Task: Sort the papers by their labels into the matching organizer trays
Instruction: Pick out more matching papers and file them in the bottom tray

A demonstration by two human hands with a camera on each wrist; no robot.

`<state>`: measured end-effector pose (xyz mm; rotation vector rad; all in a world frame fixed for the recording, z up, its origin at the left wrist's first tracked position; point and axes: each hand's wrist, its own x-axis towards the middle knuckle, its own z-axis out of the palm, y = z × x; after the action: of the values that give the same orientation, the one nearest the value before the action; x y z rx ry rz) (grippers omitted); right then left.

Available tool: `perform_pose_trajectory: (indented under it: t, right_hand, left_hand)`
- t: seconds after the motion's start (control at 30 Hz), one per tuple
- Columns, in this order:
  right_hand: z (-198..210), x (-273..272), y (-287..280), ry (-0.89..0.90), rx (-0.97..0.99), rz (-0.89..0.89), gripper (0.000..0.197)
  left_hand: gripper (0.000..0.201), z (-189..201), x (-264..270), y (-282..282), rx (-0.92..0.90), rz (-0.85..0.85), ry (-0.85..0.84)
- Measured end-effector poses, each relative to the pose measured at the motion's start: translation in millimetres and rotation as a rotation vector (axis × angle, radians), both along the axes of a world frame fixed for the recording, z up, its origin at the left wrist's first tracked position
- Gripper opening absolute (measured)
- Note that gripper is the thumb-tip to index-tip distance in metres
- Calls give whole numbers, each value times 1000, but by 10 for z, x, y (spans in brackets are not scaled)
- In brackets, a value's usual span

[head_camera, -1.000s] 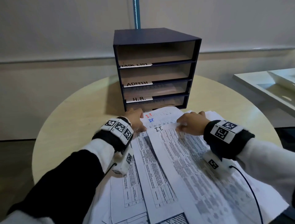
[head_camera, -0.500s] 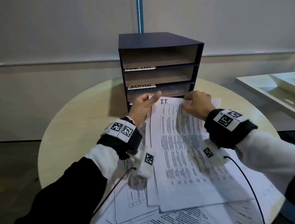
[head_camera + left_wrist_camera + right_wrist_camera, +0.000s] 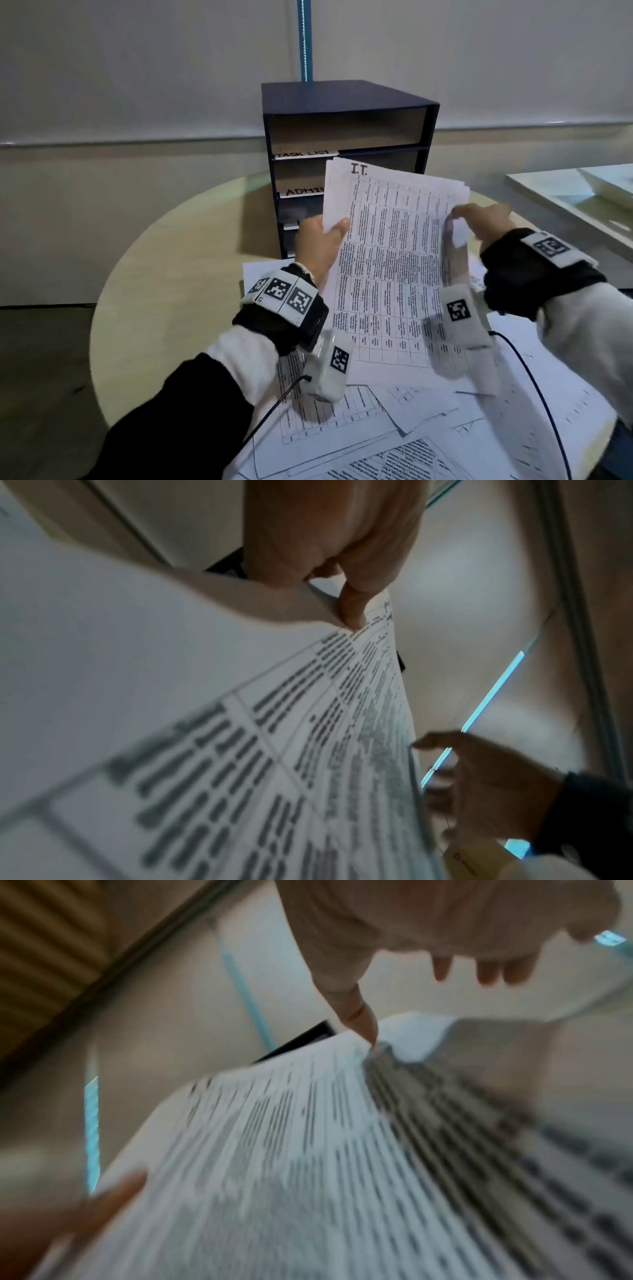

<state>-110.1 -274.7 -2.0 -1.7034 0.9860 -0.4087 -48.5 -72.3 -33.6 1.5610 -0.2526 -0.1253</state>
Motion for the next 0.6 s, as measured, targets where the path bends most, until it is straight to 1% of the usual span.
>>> perform_pose_trajectory:
  t: [0.03, 0.07, 0.1, 0.17, 0.2, 0.23, 0.3, 0.33, 0.37, 0.4, 0.43, 0.47, 0.5, 0.53, 0.57, 0.6]
  right_hand:
    - [-20, -15, -19, -16, 178, 95, 31]
    - [-43, -22, -28, -61, 264, 150, 12]
    - [-54, -18, -28, -134, 250, 156, 2]
    - [-9, 19, -7, -337, 127, 137, 12]
    - [74, 34, 21, -454, 71, 137, 20]
    - [199, 30, 71, -553, 16, 144, 26]
    - [486, 33, 114, -729, -121, 130, 26]
    - [642, 4, 144, -804, -194, 124, 24]
    - [778, -25, 170, -873, -251, 124, 23]
    - [876, -38, 185, -932, -293, 120, 24]
    - [938, -55, 219, -966, -322, 115, 24]
    - [954, -67, 251, -969, -341, 111, 23]
    - [923, -68, 279, -954, -344, 103, 19]
    - [851, -63, 305, -933, -327, 87, 18]
    - [756, -62, 329, -906, -295, 71, 21]
    - [648, -54, 334, -872, -262, 55, 23]
  left_hand:
    - [25, -21, 1, 13, 14, 4, 7]
    - [24, -38, 2, 19, 29, 5, 14]
    - [23, -19, -18, 30, 40, -3, 16]
    - [28, 109, -48, 40, 100, -18, -22]
    - [32, 206, -47, 43, 131, -19, -70]
    - [32, 347, -52, 53, 135, -6, -120]
    - [19, 688, -19, 75, 76, 35, -257]
    - [19, 876, -7, 91, 55, 64, -343]
    - [27, 1038, -17, 116, 23, 87, -407]
    - [42, 1134, 5, 135, -8, 118, -462]
    - [57, 1173, 39, 156, -27, 143, -494]
    - [61, 1171, 59, 177, -22, 135, -497]
    - [50, 1149, 15, 200, -33, 91, -483]
    - [32, 1087, -19, 226, -27, 52, -445]
    - [21, 994, -39, 242, -26, 12, -400]
    - [21, 884, -72, 255, -14, -23, -370]
